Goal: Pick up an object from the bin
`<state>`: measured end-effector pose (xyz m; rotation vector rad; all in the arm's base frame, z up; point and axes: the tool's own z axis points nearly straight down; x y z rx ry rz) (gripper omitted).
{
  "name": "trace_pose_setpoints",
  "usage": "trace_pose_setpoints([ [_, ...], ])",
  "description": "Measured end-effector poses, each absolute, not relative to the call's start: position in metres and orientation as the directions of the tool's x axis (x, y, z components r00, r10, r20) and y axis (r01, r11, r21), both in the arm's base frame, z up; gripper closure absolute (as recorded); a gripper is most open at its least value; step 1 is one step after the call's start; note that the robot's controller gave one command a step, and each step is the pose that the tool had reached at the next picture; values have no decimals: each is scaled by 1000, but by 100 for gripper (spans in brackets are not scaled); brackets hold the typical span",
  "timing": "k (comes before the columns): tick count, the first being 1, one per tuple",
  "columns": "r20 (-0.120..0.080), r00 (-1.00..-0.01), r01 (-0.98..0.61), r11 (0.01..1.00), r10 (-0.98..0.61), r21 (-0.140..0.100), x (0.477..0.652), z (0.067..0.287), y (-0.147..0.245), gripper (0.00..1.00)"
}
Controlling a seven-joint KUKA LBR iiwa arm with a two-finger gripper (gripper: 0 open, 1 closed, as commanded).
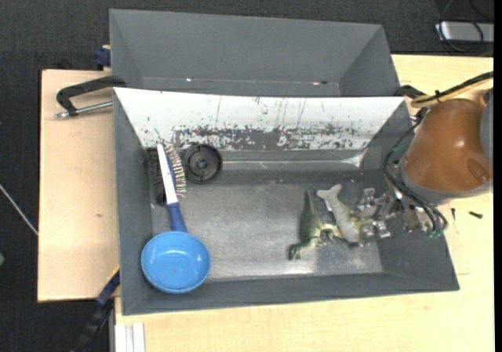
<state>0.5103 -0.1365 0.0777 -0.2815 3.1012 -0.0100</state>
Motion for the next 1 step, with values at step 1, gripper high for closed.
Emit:
trace_pose_setpoints([
  [1,-15,-980,-196,981,-196,-5,509,218,-120,100],
])
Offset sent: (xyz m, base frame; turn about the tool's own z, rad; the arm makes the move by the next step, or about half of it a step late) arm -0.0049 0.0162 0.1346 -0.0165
